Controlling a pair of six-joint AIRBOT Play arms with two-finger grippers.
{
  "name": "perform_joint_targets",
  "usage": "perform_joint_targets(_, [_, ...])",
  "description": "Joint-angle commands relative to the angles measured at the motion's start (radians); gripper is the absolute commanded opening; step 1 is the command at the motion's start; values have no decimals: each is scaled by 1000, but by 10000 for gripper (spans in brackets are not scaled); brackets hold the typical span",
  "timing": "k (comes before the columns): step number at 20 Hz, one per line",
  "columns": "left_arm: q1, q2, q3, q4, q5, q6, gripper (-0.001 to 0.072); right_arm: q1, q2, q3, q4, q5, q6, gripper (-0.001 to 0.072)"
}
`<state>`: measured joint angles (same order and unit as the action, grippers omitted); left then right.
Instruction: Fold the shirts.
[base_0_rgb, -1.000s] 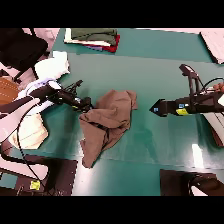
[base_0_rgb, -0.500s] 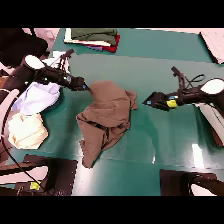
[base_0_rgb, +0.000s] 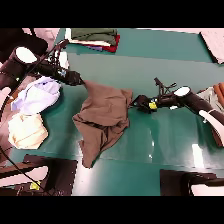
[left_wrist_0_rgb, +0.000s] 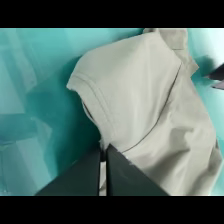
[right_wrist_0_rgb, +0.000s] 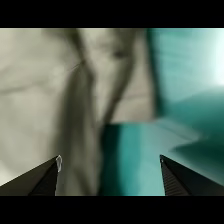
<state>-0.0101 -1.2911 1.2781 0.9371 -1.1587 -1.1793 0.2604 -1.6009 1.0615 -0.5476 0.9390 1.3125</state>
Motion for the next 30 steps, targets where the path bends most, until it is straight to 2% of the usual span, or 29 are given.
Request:
perform_joint_targets(1, [1, 2, 26, 18, -2, 3, 26, 7, -42, 0, 28, -100, -4, 676])
perform_joint_targets(4, [1, 2, 26, 17, -5, 10, 26, 37, -77, 22, 111, -133, -50, 650])
perform_joint_targets(8, [1, 2, 26, 14, -18, 10, 26, 79, -135, 72, 138, -206, -26, 543])
perform_joint_targets(9, [1, 2, 26, 14, -20, 10, 26, 84, -156, 93, 135, -196, -26, 446])
perform_joint_targets(10, [1, 2, 26, 14, -21, 10, 26, 86, -172, 113, 136, -183, -26, 261])
perform_joint_targets(11, [1, 2, 26, 14, -23, 10, 27, 87, -180, 132, 133, -175, -27, 26])
perform_joint_targets(14, [1, 3, 26, 16, -28, 10, 26, 44, -128, 172, 115, -122, -19, 26])
perform_joint_targets(16, [1, 21, 27, 18, -27, 9, 26, -8, -26, 179, 12, -38, -8, 25])
perform_joint_targets(20, [1, 121, 69, 17, -20, 1, 26, -128, 275, 179, -289, 124, 113, 25])
perform_joint_targets(25, [1, 292, 209, -32, -39, 0, 26, -238, 667, 182, -420, 206, 184, 25])
perform_joint_targets(30, [1, 425, 398, -27, -47, -1, 26, -394, 853, 436, -586, 369, 202, 25])
